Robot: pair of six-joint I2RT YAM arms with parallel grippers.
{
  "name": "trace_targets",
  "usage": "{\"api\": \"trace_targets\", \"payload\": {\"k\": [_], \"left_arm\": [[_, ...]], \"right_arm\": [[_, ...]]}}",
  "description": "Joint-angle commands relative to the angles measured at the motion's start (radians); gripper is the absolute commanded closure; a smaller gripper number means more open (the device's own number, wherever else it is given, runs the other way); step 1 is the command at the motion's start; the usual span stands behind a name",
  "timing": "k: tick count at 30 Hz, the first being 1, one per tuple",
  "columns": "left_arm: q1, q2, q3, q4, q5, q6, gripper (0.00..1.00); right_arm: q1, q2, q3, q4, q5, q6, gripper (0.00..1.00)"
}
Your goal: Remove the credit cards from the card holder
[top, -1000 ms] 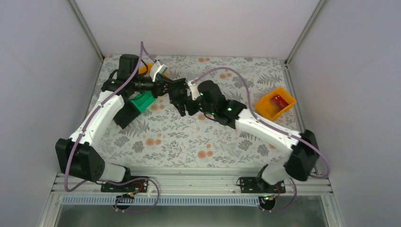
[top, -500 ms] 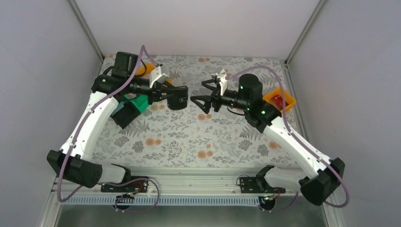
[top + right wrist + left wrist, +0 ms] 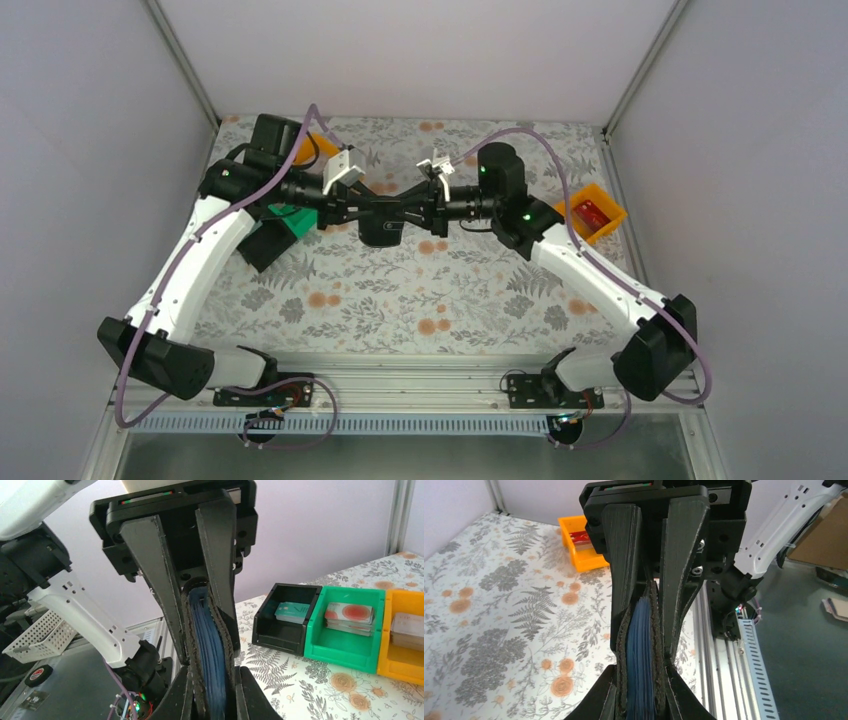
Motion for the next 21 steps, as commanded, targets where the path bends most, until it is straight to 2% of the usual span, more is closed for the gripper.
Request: {"api": "trace_targets", "payload": {"k": [1, 3, 5, 6, 8, 14, 18, 19, 20, 21], "left_arm": [[-0.009, -0.025, 0.023, 0.0, 0.06, 0.046, 0.98], [-0.01, -0.023, 0.018, 0.012, 0.075, 0.031, 0.95], [-0.009, -0.027, -0.011, 0.034, 0.091, -0.003, 0.61], [-0.01, -0.032, -0.038, 0.044, 0.101, -0.011, 0.52], [-0.01, -0.041, -0.088, 0.05, 0.111, 0.005, 0.49], [-0.01, -0.051, -0.137, 0.1, 0.126, -0.045, 0.69], [-0.01, -0.045, -0.139, 0.124, 0.139, -0.085, 0.97], [-0.01, -0.047, -0.144, 0.128, 0.146, -0.088, 0.97], [-0.01, -0.048, -0.146, 0.132, 0.144, -0.092, 0.98], [-0.01, -0.052, -0.147, 0.144, 0.127, -0.105, 0.97]], "right_arm": [[-0.005, -0.066, -0.05, 0.036, -0.022, 0.0, 0.96], [-0.006, -0.085, -0.055, 0.027, -0.022, -0.004, 0.96], [-0.006, -0.1, -0.045, 0.004, -0.026, -0.015, 0.96], [-0.006, -0.111, -0.039, -0.006, -0.028, -0.023, 0.96], [-0.006, -0.131, -0.025, -0.014, -0.038, -0.038, 0.96], [-0.004, -0.126, 0.0, -0.021, -0.072, -0.037, 0.96], [-0.005, -0.111, 0.001, -0.02, -0.072, -0.03, 0.96], [-0.005, -0.111, 0.003, -0.023, -0.052, -0.025, 0.96], [-0.006, -0.114, 0.011, -0.037, -0.002, -0.018, 0.9], [-0.007, -0.119, 0.019, -0.061, 0.09, -0.005, 0.79]]}}
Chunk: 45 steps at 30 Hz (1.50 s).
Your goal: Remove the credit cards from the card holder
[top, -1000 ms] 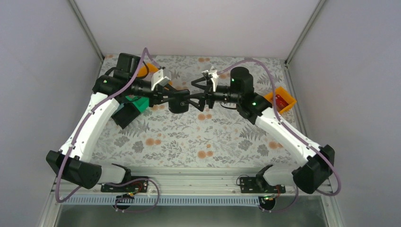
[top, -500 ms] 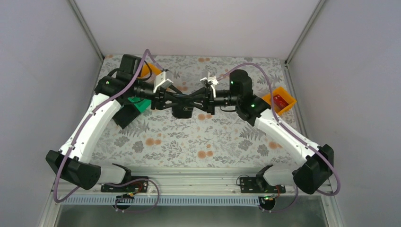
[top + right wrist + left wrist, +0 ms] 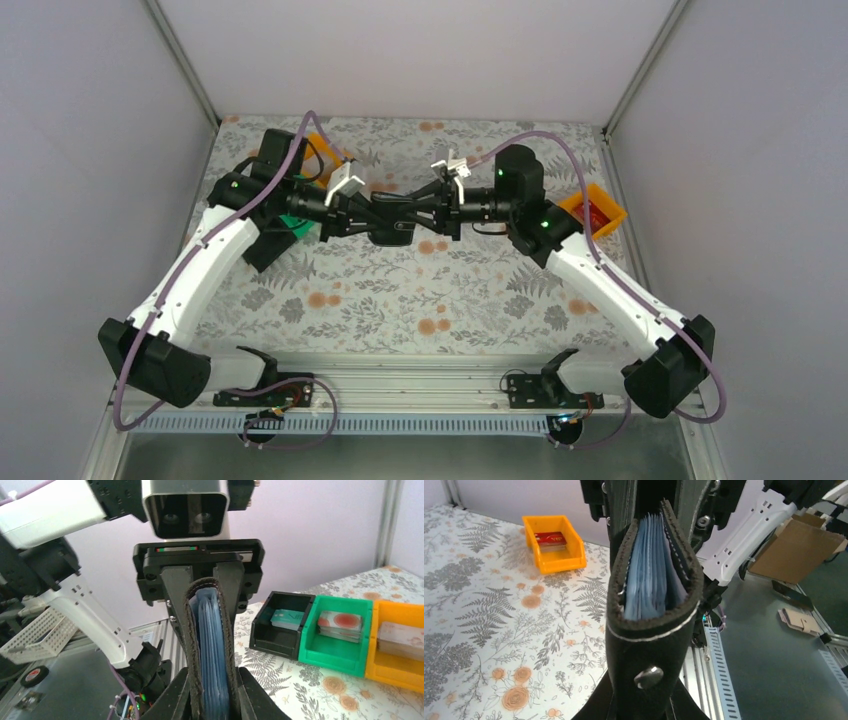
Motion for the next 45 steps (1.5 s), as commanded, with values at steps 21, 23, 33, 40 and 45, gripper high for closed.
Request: {"api": "trace_targets", "payload": {"k": [21, 23, 33, 40, 45], "left_arm": [[0.003, -0.005, -0.028, 0.273, -0.545, -0.374, 0.98], [0.004, -0.007, -0.029, 0.272, -0.539, -0.371, 0.98], [0.003, -0.01, -0.035, 0.27, -0.487, -0.359, 0.98], [0.004, -0.015, -0.033, 0.264, -0.466, -0.351, 0.98], [0.004, -0.025, -0.027, 0.257, -0.477, -0.342, 0.98]], "right_arm": [[0.235, 0.191, 0.217, -0.157, 0.888, 0.382, 0.64], [0.235, 0.218, 0.238, -0.161, 0.894, 0.379, 0.64], [0.235, 0.285, 0.29, -0.185, 1.058, 0.385, 0.75], [0.234, 0.314, 0.304, -0.242, 1.162, 0.393, 0.96], [0.196, 0.282, 0.241, -0.298, 1.269, 0.406, 0.96]]}}
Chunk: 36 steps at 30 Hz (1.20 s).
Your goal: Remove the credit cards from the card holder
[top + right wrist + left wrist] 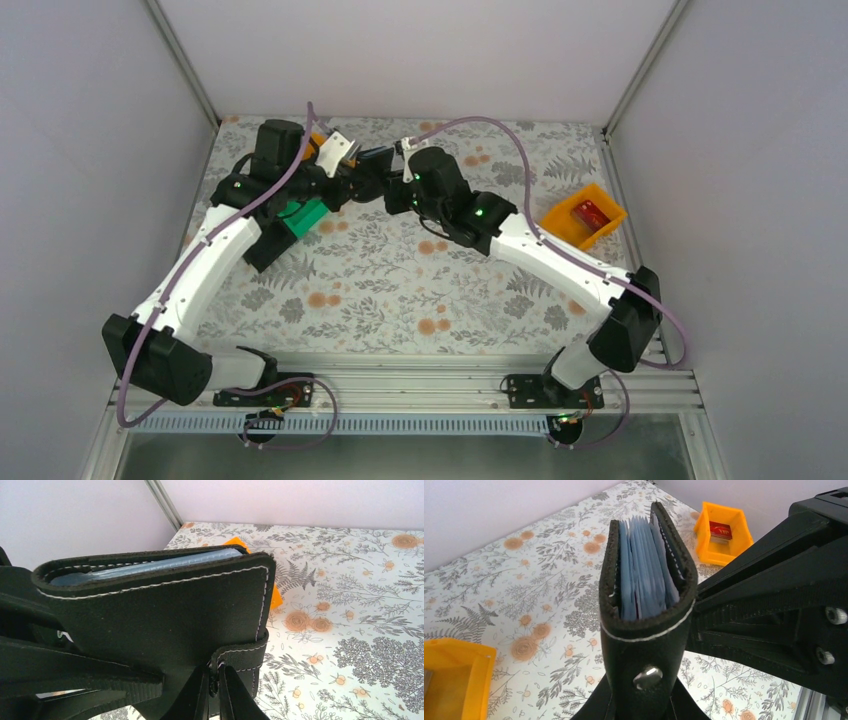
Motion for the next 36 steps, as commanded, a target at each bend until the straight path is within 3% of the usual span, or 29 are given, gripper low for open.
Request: {"api": "trace_targets", "payload": {"k": [1, 9, 15, 19, 22, 25, 29, 36], "left_arm": [[-0.013, -0.031, 0.01, -0.018, 0.096, 0.02, 0.98], [-0.012, -0.035, 0.012, -0.024, 0.082, 0.031, 0.98], [-0.012, -0.034, 0.01, -0.026, 0.088, 0.038, 0.98], [-0.012, -0.033, 0.012, -0.028, 0.095, 0.05, 0.98], [-0.012, -0.031, 0.015, -0.035, 0.066, 0.072, 0.98], [-0.011, -0.031, 0.026, -0.085, 0.229, 0.145, 0.98], [-0.011, -0.05, 0.068, -0.225, 0.518, 0.322, 0.98], [-0.012, -0.047, 0.087, -0.355, 0.667, 0.488, 0.98]], "right_arm": [[-0.069, -0.027, -0.07, -0.065, 0.209, 0.023, 0.96], [-0.268, -0.188, -0.267, -0.077, 0.126, 0.019, 0.96], [-0.322, -0.259, -0.319, -0.048, 0.009, -0.086, 0.95], [-0.322, -0.312, -0.324, 0.009, -0.179, -0.208, 0.73], [-0.322, -0.363, -0.355, 0.132, -0.482, -0.267, 0.48], [-0.323, -0.352, -0.33, 0.202, -0.698, -0.275, 0.39], [-0.354, -0.34, -0.305, 0.2, -0.79, -0.332, 0.45], [-0.361, -0.361, -0.297, 0.161, -0.974, -0.41, 0.44]]}}
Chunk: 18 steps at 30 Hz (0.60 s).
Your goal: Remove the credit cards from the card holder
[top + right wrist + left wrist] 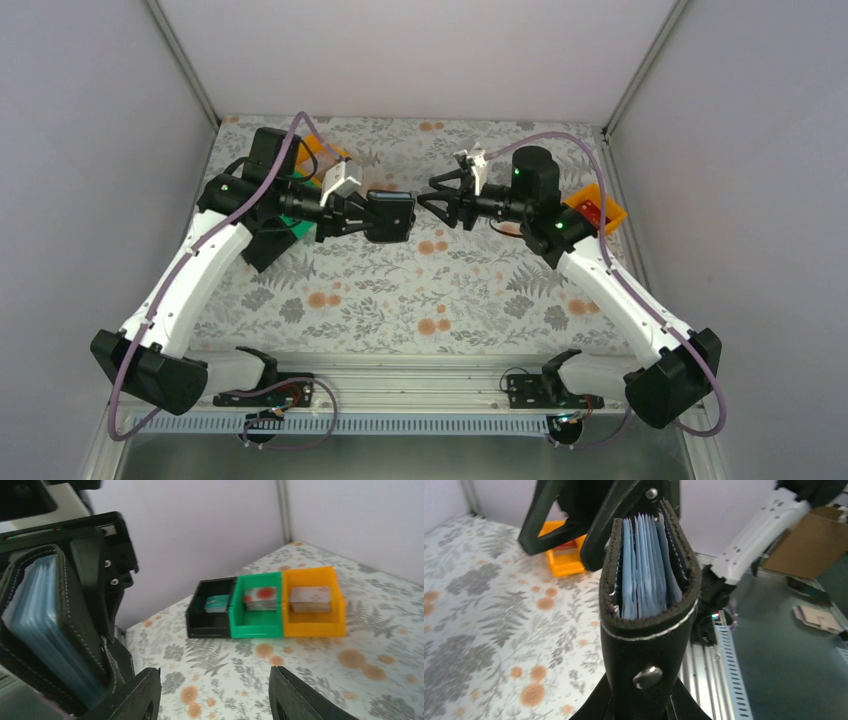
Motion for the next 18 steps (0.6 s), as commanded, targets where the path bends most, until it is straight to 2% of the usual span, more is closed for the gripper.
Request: {"api": "trace_targets", "payload": {"k": [1, 4, 8, 12, 14, 16, 18], "left_arm": [[-0.001, -0.009, 0.03, -0.094, 0.181, 0.156, 0.98], [-0.002, -0.007, 0.032, -0.081, 0.169, 0.137, 0.98], [-0.002, -0.011, 0.032, -0.075, 0.158, 0.13, 0.98], [-0.002, -0.014, 0.026, -0.076, 0.146, 0.137, 0.98], [0.0, -0.01, 0.023, -0.074, 0.146, 0.138, 0.98], [-0.002, -0.007, 0.017, -0.079, 0.153, 0.151, 0.98], [-0.003, -0.012, 0.012, -0.09, 0.161, 0.167, 0.97]], "right_arm": [[-0.006, -0.02, 0.029, 0.006, -0.184, -0.068, 0.45], [0.004, -0.011, 0.034, 0.0, -0.258, -0.085, 0.49], [0.02, -0.008, 0.039, -0.084, -0.347, -0.181, 0.39], [0.02, -0.042, 0.029, -0.087, -0.351, -0.2, 0.36], [0.021, -0.031, 0.039, -0.059, -0.344, -0.165, 0.42], [0.026, -0.009, 0.056, -0.04, -0.314, -0.129, 0.53], [0.029, 0.01, 0.076, -0.04, -0.303, -0.125, 0.57]]}}
